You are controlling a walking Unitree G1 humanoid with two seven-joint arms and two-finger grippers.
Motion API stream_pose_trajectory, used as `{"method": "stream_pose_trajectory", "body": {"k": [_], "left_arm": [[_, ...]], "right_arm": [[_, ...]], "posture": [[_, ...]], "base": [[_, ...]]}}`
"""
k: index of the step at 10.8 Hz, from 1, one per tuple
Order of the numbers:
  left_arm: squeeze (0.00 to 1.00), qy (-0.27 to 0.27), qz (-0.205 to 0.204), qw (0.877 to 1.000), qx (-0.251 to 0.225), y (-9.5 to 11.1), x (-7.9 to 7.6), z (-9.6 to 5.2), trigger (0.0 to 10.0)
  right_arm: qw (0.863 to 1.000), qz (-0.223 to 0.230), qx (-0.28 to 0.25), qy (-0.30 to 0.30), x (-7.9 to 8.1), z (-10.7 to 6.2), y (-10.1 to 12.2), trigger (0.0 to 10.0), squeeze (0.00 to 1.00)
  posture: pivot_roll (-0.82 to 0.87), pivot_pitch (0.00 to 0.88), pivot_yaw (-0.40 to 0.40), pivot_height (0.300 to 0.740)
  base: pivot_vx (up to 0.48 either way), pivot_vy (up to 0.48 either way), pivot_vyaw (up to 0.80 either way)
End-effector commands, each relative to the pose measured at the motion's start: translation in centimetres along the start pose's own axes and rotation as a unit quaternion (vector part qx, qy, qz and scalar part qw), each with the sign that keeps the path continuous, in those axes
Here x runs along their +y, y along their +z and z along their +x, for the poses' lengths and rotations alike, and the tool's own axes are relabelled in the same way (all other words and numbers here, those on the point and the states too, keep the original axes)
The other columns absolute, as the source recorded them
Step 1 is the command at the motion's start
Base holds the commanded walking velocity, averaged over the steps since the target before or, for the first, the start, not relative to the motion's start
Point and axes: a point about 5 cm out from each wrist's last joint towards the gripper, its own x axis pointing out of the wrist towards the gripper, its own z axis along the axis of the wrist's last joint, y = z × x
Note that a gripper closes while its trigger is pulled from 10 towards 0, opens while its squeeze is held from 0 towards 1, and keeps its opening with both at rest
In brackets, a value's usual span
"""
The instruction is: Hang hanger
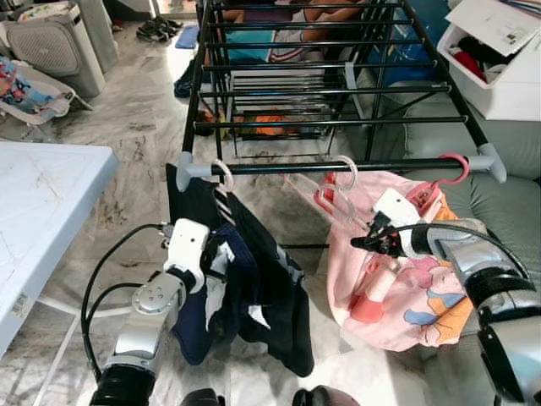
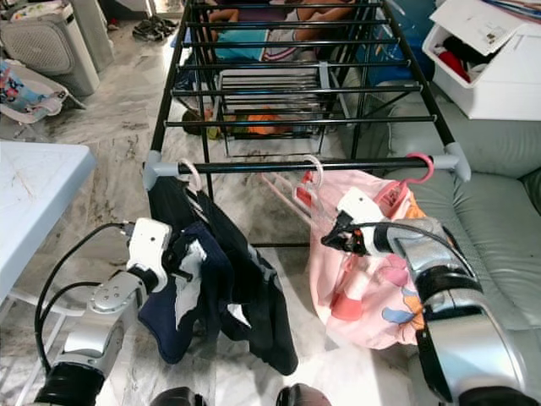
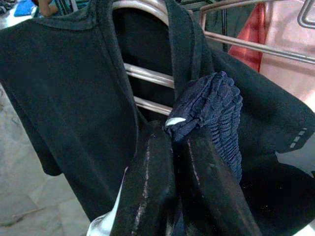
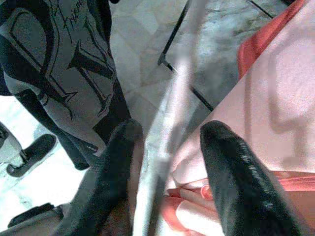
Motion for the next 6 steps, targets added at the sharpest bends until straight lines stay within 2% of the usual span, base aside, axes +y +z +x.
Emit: {"method": "stream_pose_trajectory", "body": {"k": [1, 6], "left_arm": [[0.00, -0.003, 0.007, 1.000, -0.010, 0.60, 0.01, 0.25, 10.0], [0.00, -0.006, 0.010, 1.000, -0.008, 0.52, -0.17, 0.25, 10.0]], "right_arm": [[1.000, -0.014, 0.002, 0.001, -0.57, -0.47, 0.62, 0.0, 0.00], [1.000, -0.014, 0.002, 0.006, -0.54, -0.36, 0.53, 0.0, 0.00]], "posture": [[-0.07, 0.000, 0.002, 0.740], [-0.07, 0.000, 0.000, 0.740]], "base": [[0.000, 0.000, 0.00], [0.000, 0.000, 0.00]]}}
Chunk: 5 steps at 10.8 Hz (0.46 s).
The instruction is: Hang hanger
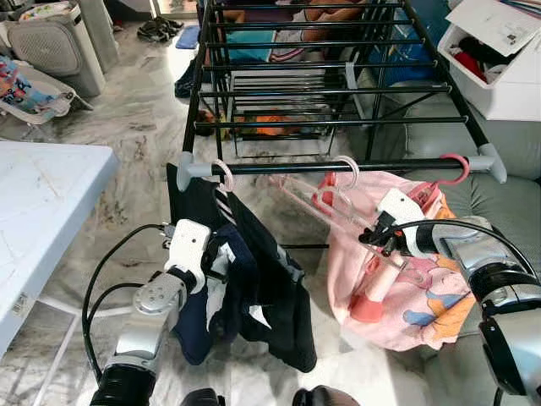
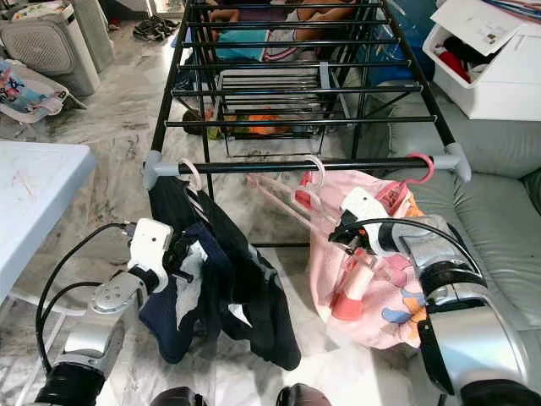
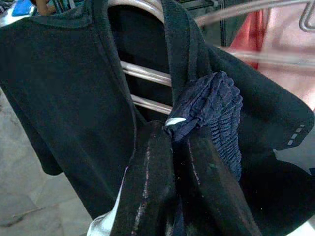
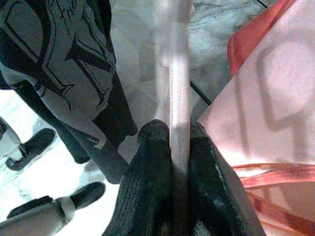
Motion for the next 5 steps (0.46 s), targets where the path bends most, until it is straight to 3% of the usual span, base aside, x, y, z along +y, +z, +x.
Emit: {"method": "stream_pose_trajectory", "body": {"k": [1, 4, 5], "left_arm": [[0.00, -0.002, 0.008, 1.000, -0.009, 0.53, 0.02, 0.20, 10.0], [0.00, -0.003, 0.009, 1.000, -0.008, 0.51, -0.06, 0.20, 10.0], [0.00, -0.004, 0.010, 1.000, -0.008, 0.51, -0.09, 0.23, 10.0]], "right_arm": [[1.000, -0.011, -0.010, 0.006, -0.14, 0.03, 0.91, 0.0, 0.00], [1.000, -0.004, -0.023, 0.012, 0.09, 0.30, 1.10, 0.0, 0.00], [0.999, -0.002, -0.031, 0.009, 0.14, 0.52, 1.49, 8.1, 0.00]], "posture": [[-0.07, 0.000, 0.000, 0.740], [-0.07, 0.000, -0.002, 0.740], [-0.07, 0.000, -0.001, 0.740]], "base": [[0.000, 0.000, 0.00], [0.000, 0.000, 0.00], [0.000, 0.000, 0.00]]}}
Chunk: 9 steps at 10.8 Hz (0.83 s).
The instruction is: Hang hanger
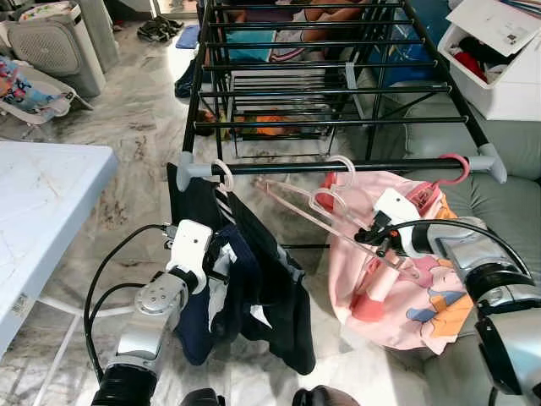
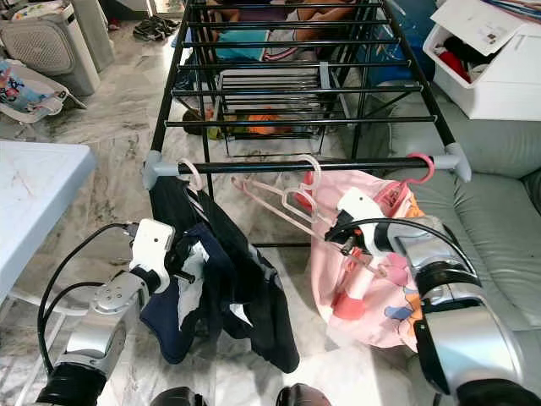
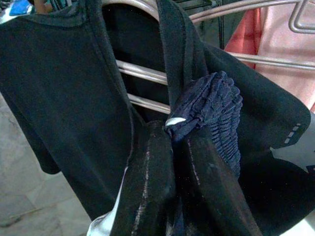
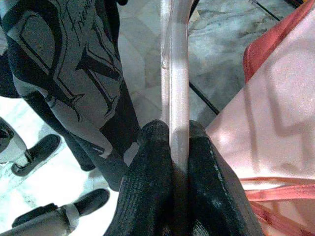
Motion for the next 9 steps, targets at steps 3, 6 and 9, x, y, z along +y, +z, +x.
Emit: {"method": "stream_pose_trajectory", "body": {"k": [3, 6, 9], "left_arm": [[0.00, -0.003, 0.010, 1.000, -0.007, 0.5, 0.0, 0.2, 10.0], [0.00, -0.005, 0.012, 1.000, -0.005, 0.5, 0.0, 0.2, 10.0], [0.00, -0.007, 0.012, 1.000, -0.002, 0.3, -0.2, 0.1, 10.0]], "right_arm": [[1.000, 0.006, -0.015, -0.014, -0.2, 0.2, 0.8, 10.0, 1.00], [1.000, -0.014, -0.008, -0.004, -0.5, 0.0, 1.5, 10.0, 0.00], [1.000, -0.021, -0.003, -0.022, -1.0, 0.0, 2.5, 4.9, 0.00]], "posture": [[-0.07, 0.000, -0.004, 0.740], [-0.07, 0.000, -0.004, 0.740], [-0.07, 0.000, -0.011, 0.740]], "base": [[0.000, 0.000, 0.00], [0.000, 0.000, 0.00], [0.000, 0.000, 0.00]]}}
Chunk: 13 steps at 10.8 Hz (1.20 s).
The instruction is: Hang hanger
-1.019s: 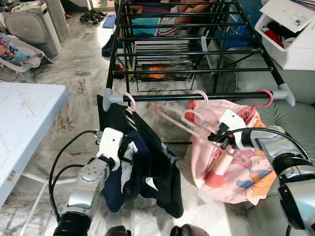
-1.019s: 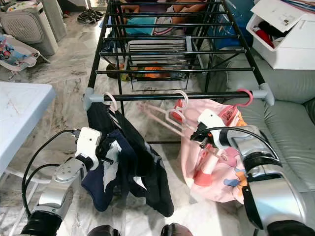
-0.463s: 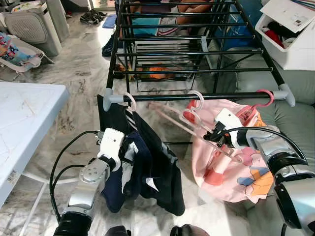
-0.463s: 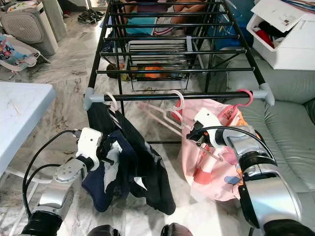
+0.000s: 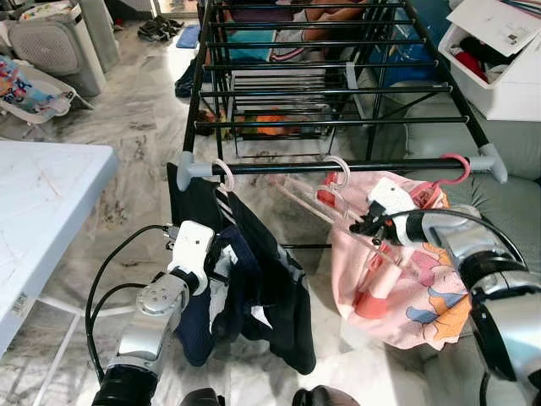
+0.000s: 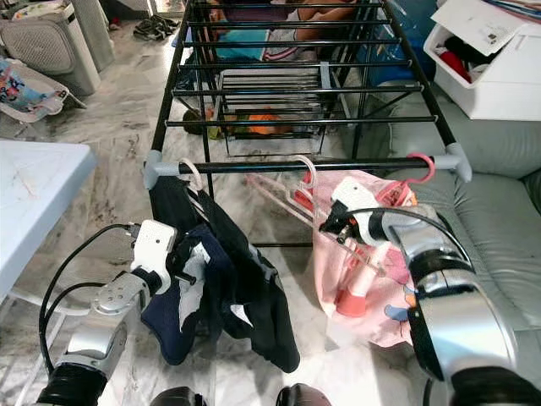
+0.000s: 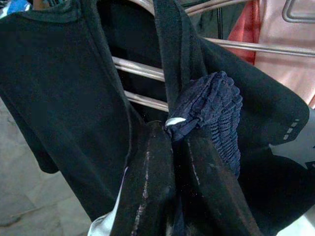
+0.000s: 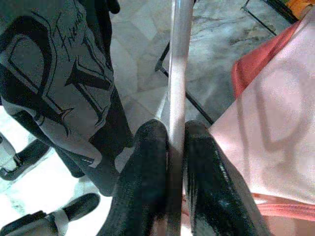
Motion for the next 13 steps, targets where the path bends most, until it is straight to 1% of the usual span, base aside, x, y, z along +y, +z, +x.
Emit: {"method": "stream_pose_trajectory", "body": {"k": [1, 4, 6, 8, 9, 10, 11, 12, 13], "left_arm": [[0.00, -0.003, 0.008, 1.000, -0.005, 0.4, 0.0, 0.1, 10.0], [0.00, 0.000, 0.009, 1.000, -0.003, 0.3, 0.2, 0.0, 10.0], [0.00, -0.004, 0.010, 1.000, 0.000, 0.1, -0.1, 0.0, 10.0], [0.00, 0.000, 0.013, 1.000, -0.001, 0.3, 0.0, 0.0, 10.0], [0.00, 0.010, 0.011, 1.000, -0.008, 0.4, 0.5, 0.0, 10.0], [0.00, 0.018, 0.010, 1.000, -0.011, 0.6, 0.9, 0.0, 10.0], [0.00, 0.020, 0.010, 1.000, -0.011, 0.6, 1.2, -0.2, 10.0], [0.00, 0.020, 0.011, 1.000, -0.010, 0.5, 1.2, -0.2, 10.0], [0.00, 0.021, 0.015, 1.000, -0.005, 0.3, 1.3, -0.4, 10.0]], "right_arm": [[1.000, -0.004, -0.002, 0.000, -0.3, -0.1, 0.7, 0.0, 0.00], [0.999, -0.006, 0.026, 0.033, 0.0, -0.2, 0.3, 0.0, 0.00], [0.998, -0.006, 0.036, 0.043, 0.2, -0.1, -0.1, 0.0, 0.00], [0.999, 0.004, 0.042, 0.030, 0.3, 0.0, -0.8, 0.0, 0.00], [0.999, 0.025, 0.033, -0.006, 0.2, 0.2, -1.1, 0.0, 0.00], [0.997, 0.060, 0.005, -0.041, 0.5, 0.8, -1.3, 0.0, 0.00], [0.994, 0.098, -0.027, -0.044, 1.3, 1.5, -1.6, 0.0, 0.00], [0.992, 0.111, -0.038, -0.041, 1.7, 1.8, -1.7, 0.0, 0.00], [0.981, 0.158, -0.064, -0.090, 2.3, 2.3, -2.5, 0.0, 0.00]], "posture": [[-0.07, 0.000, -0.011, 0.740], [-0.06, 0.000, -0.017, 0.740], [-0.06, 0.000, -0.019, 0.740], [-0.06, 0.000, -0.020, 0.740], [-0.06, 0.000, -0.019, 0.740], [-0.05, 0.000, -0.020, 0.740], [-0.04, 0.000, -0.017, 0.740], [-0.04, 0.000, -0.018, 0.740], [-0.03, 0.000, -0.018, 0.740]], "base": [[0.000, 0.000, 0.00], [0.000, 0.000, 0.00], [0.000, 0.000, 0.00], [0.000, 0.000, 0.00], [0.000, 0.000, 0.00], [0.000, 0.000, 0.00], [0.000, 0.000, 0.00], [0.000, 0.000, 0.00], [0.000, 0.000, 0.00]]}}
